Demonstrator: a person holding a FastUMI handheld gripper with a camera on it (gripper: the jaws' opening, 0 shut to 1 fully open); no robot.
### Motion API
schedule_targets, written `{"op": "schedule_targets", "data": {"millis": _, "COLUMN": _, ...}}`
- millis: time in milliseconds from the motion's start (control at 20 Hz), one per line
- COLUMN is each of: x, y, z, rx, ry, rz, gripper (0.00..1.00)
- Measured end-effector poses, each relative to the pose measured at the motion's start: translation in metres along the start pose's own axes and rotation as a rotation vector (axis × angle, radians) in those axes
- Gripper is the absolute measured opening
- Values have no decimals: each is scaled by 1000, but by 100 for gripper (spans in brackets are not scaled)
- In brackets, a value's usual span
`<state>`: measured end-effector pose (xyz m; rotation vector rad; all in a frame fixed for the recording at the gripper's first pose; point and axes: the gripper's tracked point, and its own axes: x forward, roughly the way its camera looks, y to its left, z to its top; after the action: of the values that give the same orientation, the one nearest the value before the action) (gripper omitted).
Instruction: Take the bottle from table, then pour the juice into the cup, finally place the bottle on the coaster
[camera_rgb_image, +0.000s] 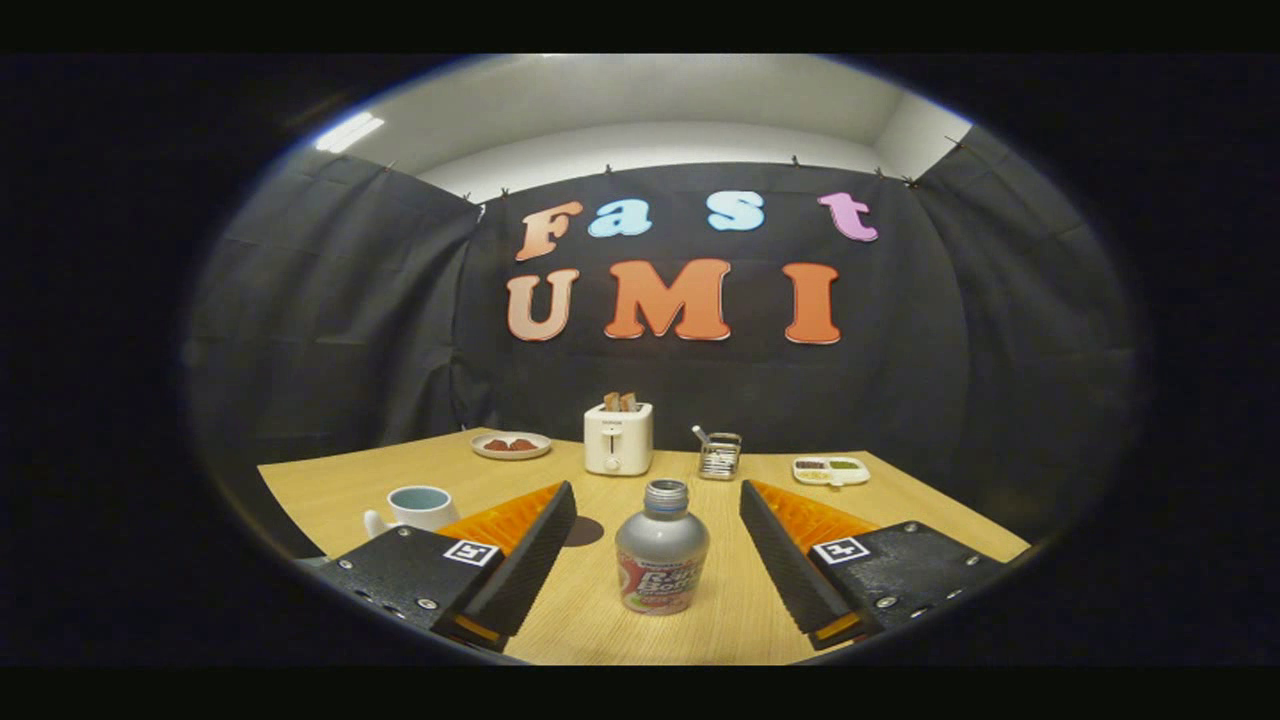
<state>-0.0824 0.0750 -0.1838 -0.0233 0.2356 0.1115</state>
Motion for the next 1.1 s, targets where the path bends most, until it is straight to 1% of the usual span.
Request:
{"op": "schedule_targets", "data": {"millis": 150, "x": 11, "y": 2, "z": -29, "rx": 24, "ry": 45, "rz": 21, "gripper": 98}}
{"op": "schedule_targets", "data": {"millis": 400, "x": 25, "y": -3, "z": -58, "rx": 19, "ry": 89, "rz": 16, "gripper": 97}}
{"op": "schedule_targets", "data": {"millis": 800, "x": 37, "y": -2, "z": -95, "rx": 41, "ry": 168, "rz": 19, "gripper": 85}}
{"op": "schedule_targets", "data": {"millis": 850, "x": 37, "y": -4, "z": -92, "rx": 44, "ry": 156, "rz": 20, "gripper": 80}}
{"op": "schedule_targets", "data": {"millis": 1050, "x": 41, "y": -3, "z": -90, "rx": 38, "ry": 178, "rz": 25, "gripper": 78}}
{"op": "schedule_targets", "data": {"millis": 1100, "x": 41, "y": -2, "z": -84, "rx": 28, "ry": 167, "rz": 25, "gripper": 78}}
